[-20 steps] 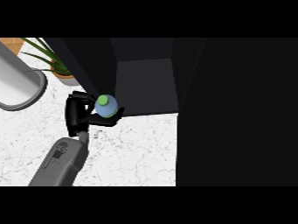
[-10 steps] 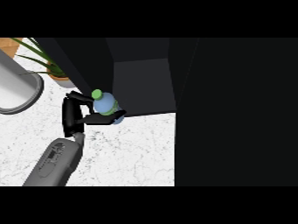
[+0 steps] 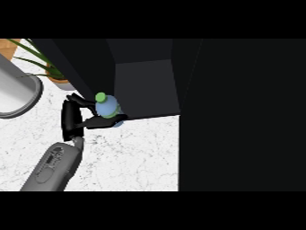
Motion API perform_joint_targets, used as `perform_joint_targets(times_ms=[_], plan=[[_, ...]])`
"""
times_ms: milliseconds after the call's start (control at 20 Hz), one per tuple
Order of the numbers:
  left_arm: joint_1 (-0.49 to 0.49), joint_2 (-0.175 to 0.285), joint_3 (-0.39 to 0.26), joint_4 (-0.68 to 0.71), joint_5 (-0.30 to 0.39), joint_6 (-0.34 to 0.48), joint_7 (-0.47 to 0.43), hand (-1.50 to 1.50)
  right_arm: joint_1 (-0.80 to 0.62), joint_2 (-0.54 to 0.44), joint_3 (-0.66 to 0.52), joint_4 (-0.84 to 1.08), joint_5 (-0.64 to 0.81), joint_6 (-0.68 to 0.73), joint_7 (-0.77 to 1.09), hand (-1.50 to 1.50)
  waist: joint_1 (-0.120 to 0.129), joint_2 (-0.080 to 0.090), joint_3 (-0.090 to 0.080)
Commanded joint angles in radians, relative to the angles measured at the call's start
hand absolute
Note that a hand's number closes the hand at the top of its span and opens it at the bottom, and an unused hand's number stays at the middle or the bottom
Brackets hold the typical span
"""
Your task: Pick up the bottled water, place it into the cabinet and close the cabinet
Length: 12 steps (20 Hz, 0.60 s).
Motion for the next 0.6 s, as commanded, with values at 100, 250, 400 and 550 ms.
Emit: perform_joint_targets(times_ms=[100, 250, 400, 550], plan=[[-0.258, -0.102, -0.011, 0.005, 0.039, -0.066, 0.004, -1.5, 0.0, -0.008, -0.01, -0.05, -0.013, -0.014, 0.013, -1.5, -0.043, 0.017, -0.008], [-0.253, -0.112, -0.036, -0.021, 0.034, -0.078, 0.0, -1.5, -0.019, -0.015, -0.009, -0.058, -0.005, -0.038, 0.023, -1.5, -0.039, 0.018, -0.008], [-0.228, -0.145, -0.044, -0.034, 0.047, -0.077, -0.019, -1.5, -0.031, -0.018, -0.016, -0.047, -0.018, -0.051, 0.025, -1.5, -0.024, 0.017, -0.008], [-0.201, -0.162, -0.053, -0.043, 0.046, -0.069, -0.04, -1.5, -0.008, -0.012, -0.007, -0.061, -0.011, -0.05, 0.034, -1.5, -0.034, 0.013, -0.009]])
